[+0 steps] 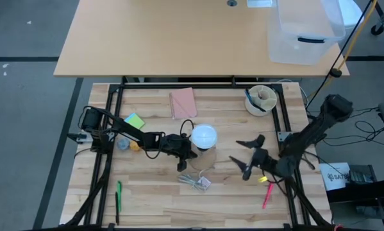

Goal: Screw lightbulb
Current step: Remove the lightbulb from the lamp

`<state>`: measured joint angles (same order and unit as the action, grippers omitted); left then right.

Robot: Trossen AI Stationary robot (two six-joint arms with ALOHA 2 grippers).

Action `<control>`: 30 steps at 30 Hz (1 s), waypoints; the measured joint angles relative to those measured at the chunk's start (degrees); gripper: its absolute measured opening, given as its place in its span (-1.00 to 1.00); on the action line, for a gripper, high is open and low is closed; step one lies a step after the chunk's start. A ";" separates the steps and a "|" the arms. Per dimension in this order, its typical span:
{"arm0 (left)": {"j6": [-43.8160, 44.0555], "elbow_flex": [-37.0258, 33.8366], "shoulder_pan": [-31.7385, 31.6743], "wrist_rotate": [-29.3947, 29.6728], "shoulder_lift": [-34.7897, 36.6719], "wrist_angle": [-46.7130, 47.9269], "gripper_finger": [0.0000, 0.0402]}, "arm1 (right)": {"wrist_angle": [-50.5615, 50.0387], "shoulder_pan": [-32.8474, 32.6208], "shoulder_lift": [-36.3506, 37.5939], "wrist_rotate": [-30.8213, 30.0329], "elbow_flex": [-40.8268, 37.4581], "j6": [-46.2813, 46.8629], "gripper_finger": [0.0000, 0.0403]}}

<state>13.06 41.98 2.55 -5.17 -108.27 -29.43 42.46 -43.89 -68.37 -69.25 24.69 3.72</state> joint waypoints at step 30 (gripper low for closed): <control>0.42 -0.07 -0.17 1.77 -0.11 -1.05 -1.00 | 28.52 16.20 -34.83 3.47 25.34 -18.42 0.37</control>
<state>13.47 41.91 2.37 -3.40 -108.38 -30.48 70.98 -27.69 -103.20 -65.78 50.03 -14.70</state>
